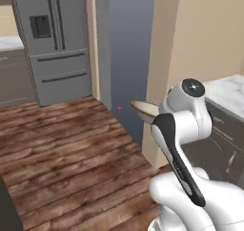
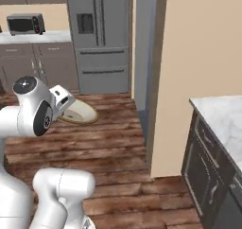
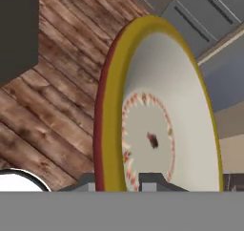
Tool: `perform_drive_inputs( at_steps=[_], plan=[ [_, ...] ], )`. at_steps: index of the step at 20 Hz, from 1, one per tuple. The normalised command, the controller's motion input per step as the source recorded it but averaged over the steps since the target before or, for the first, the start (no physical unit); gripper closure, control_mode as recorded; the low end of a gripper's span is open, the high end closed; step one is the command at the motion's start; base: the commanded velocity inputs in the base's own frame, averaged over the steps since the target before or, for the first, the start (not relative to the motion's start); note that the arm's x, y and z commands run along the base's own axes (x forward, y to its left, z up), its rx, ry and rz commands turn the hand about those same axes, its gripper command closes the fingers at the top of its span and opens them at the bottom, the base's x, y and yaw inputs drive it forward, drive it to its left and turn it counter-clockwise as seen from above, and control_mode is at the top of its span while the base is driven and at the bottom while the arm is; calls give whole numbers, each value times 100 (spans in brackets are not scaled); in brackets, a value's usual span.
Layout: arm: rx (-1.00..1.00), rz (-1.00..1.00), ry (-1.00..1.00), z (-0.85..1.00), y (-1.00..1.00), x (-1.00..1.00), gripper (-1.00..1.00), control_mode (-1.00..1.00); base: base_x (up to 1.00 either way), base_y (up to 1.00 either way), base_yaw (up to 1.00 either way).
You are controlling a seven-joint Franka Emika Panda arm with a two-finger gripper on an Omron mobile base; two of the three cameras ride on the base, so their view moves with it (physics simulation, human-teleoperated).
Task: Clear the mugs and bowl far away from the sink.
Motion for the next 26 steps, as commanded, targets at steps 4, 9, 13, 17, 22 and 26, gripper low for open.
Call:
perform_drive_inputs(
  at_steps=[4,9,13,17,22,26],
  plan=[
    [0,0,0,0,0,0,100,100,-3,0,97],
    [0,0,0,0,0,0,100,100,0,-1,95],
    [0,0,0,0,0,0,100,100,0,-11,90],
    [0,0,0,0,0,0,100,100,0,-23,85],
    [0,0,0,0,0,0,100,100,4,-51,71],
    [0,0,0,0,0,0,100,100,21,-80,54]
  ],
)
